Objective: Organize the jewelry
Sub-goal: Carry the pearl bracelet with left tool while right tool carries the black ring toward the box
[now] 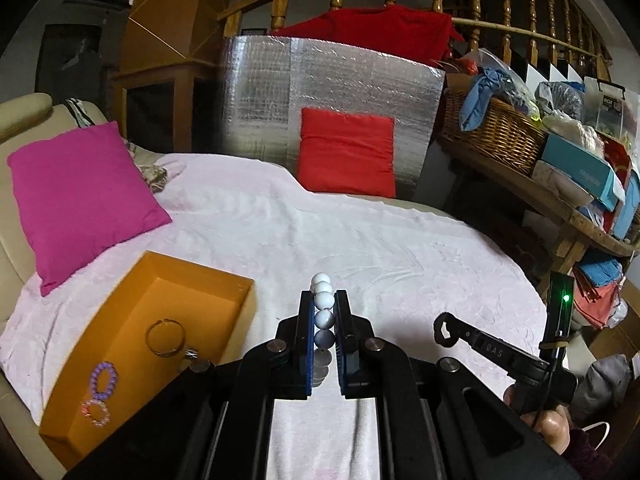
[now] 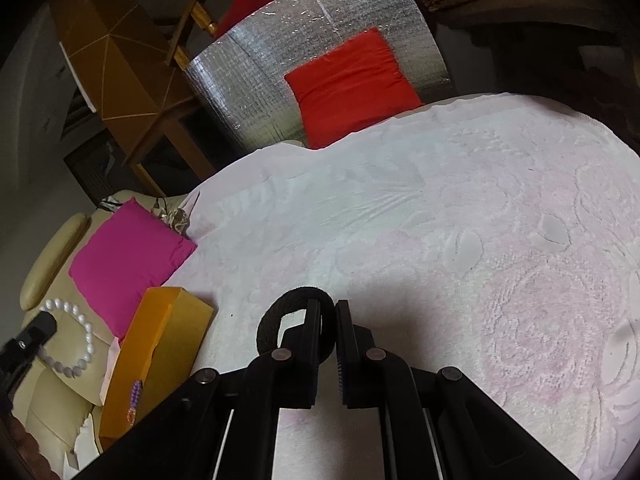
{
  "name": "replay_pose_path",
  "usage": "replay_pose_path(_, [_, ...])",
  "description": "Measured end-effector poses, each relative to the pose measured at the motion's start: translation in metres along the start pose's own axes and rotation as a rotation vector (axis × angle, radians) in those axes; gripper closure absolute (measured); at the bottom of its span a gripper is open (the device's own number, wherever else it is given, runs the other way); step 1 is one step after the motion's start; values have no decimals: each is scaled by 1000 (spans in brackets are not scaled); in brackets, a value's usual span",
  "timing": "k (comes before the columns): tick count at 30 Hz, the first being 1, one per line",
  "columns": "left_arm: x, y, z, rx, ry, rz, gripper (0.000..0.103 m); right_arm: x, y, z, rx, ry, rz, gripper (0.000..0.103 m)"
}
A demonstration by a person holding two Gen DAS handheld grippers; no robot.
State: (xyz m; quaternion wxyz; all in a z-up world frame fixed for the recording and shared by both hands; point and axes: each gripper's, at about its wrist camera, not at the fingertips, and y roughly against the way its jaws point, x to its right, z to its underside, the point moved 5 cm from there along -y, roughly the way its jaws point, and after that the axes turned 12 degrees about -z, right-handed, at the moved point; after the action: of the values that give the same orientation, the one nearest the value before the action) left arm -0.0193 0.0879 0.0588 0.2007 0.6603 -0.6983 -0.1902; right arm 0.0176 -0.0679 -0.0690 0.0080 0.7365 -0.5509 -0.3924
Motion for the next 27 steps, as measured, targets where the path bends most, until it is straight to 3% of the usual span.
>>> replay_pose_path(15, [-79,30,-11,65,74,-143,94,-79,-2,19,-51,83,-89,95])
replay_pose_path(27, [-148,38,1,66,157,-217,94,-172,-16,25,-86,211,-166,95])
